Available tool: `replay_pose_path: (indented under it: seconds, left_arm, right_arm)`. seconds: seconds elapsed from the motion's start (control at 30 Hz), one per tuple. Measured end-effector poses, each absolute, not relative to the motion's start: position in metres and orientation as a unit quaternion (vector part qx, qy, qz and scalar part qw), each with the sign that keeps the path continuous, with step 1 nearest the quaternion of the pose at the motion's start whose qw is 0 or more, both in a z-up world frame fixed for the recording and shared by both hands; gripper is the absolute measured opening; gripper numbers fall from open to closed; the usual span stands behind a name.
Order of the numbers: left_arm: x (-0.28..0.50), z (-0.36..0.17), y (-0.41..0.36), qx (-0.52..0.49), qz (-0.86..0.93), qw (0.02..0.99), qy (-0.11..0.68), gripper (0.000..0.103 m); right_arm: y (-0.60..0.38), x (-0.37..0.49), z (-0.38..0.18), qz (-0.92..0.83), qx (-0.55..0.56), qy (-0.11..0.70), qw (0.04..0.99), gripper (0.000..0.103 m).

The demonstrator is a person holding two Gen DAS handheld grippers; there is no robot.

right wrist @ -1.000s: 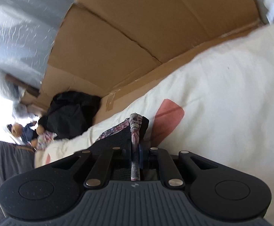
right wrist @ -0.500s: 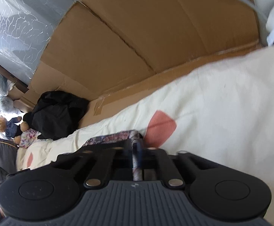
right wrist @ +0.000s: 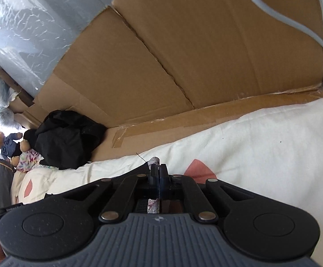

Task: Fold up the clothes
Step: 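Open both tools and release the folded pants onto the duvet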

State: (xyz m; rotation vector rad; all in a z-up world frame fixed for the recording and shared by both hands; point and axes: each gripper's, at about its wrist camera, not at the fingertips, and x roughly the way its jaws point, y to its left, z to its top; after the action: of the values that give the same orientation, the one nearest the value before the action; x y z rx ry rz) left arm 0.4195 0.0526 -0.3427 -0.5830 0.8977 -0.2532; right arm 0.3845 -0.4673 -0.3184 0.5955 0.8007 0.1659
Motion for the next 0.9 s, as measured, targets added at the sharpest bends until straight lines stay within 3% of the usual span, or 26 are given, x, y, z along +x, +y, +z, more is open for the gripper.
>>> replay_pose_path:
  seconds: [0.1,0.17,0.2,0.23,0.3,0.63,0.9]
  left_arm:
    - [0.425,-0.354,0.047,-0.269,-0.103,0.839,0.463,0.010]
    - [0.424,-0.352,0.051,-0.292,-0.092,0.831,0.465,0.026]
    - [0.421,-0.349,0.053,-0.302,-0.087,0.828,0.465,0.043]
    - [0.419,-0.346,0.055,-0.302,-0.088,0.827,0.465,0.051]
    - [0.416,-0.342,0.056,-0.296,-0.088,0.827,0.470,0.052]
    - [0.392,-0.328,0.061,-0.294,-0.064,0.819,0.488,0.053]
    - [0.328,-0.315,0.061,-0.298,-0.026,0.814,0.497,0.053]
  right_arm:
    - [-0.463,0.393,-0.334,0.071,0.272,0.417,0.864,0.002]
    - [-0.465,0.393,-0.334,0.058,0.281,0.430,0.856,0.004]
    - [-0.466,0.392,-0.333,0.060,0.289,0.428,0.854,0.010]
    - [-0.467,0.388,-0.328,0.069,0.294,0.423,0.854,0.021]
    - [-0.466,0.382,-0.320,0.073,0.288,0.420,0.858,0.032]
    - [-0.460,0.360,-0.310,0.063,0.313,0.421,0.849,0.034]
    - [-0.447,0.320,-0.309,0.055,0.313,0.436,0.842,0.036]
